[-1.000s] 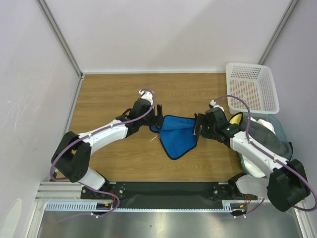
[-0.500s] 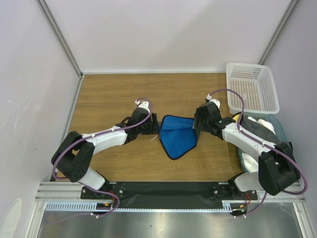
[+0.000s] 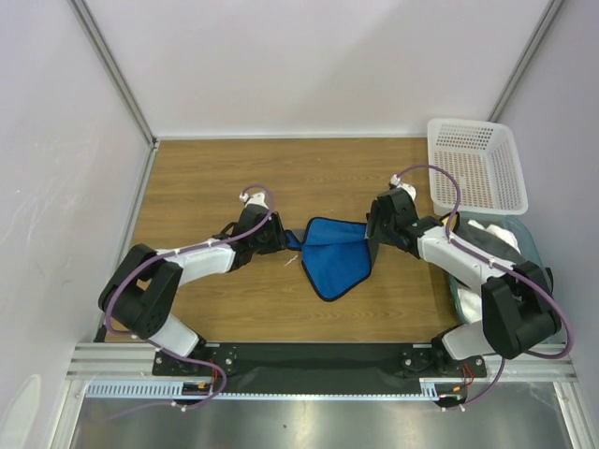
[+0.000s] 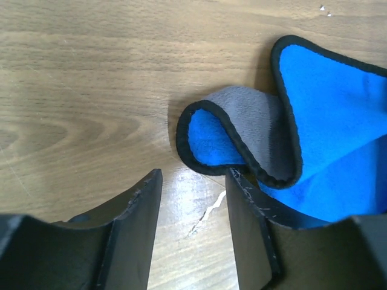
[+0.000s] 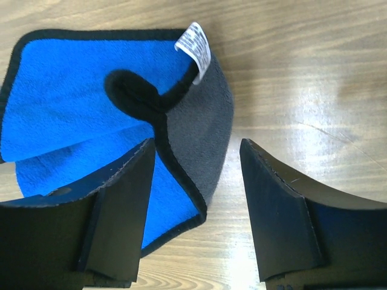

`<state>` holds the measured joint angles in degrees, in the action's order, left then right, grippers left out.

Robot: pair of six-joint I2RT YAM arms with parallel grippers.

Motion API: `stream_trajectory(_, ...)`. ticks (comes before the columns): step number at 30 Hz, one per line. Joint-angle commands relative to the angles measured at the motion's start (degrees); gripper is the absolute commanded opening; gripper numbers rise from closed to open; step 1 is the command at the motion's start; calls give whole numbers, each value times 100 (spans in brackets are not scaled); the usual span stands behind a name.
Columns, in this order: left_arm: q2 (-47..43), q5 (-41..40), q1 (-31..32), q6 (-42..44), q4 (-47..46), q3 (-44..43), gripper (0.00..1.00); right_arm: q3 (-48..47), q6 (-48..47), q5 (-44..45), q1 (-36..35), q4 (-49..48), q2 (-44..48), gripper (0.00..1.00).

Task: Fold and stack the towels
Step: Flatten out the crumpled towel

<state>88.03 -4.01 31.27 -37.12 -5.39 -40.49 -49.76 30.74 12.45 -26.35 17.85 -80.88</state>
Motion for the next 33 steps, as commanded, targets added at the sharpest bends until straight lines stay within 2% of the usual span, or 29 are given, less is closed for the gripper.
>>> stream_trajectory(1,179,146,-50,-93,-357,-64,51,-341,-147,-23,33,-229,-120,63)
stream_trajectory(9,548,146,-121,-102,-542,-135,49,-482,-147,-269,-28,-246,-147,64)
stream_trajectory(17,821,313,-147,-93,-832,-214,41,-587,-253,82,-125,-97,-411,65)
stream_trajectory(21,874,234,-138,-49,-876,-249,34,-588,-253,100,-125,-158,-560,64)
stream_trajectory(23,883,182,-138,-32,-876,-275,21,-588,-270,170,-116,-176,-622,62)
stream_trajectory(25,891,181,-138,47,-833,-354,7,-623,-305,311,-107,-185,-727,55)
stream_trajectory(26,891,173,-147,82,-789,-380,3,-649,-340,328,-90,-194,-762,51)
stream_trajectory(27,874,146,-147,100,-727,-407,0,-684,-341,337,-72,-159,-797,38)
stream_trajectory(29,813,33,-138,162,-561,-442,0,-798,-358,372,-64,-71,-824,24)
stream_trajectory(30,682,-12,-147,196,-499,-442,0,-833,-358,407,-55,-27,-807,11)
stream_trajectory(32,506,-143,-147,249,-289,-390,0,-913,-376,486,-37,43,-692,0)
stream_trajectory(33,322,-213,-147,258,-192,-372,0,-922,-393,548,-28,61,-631,0)
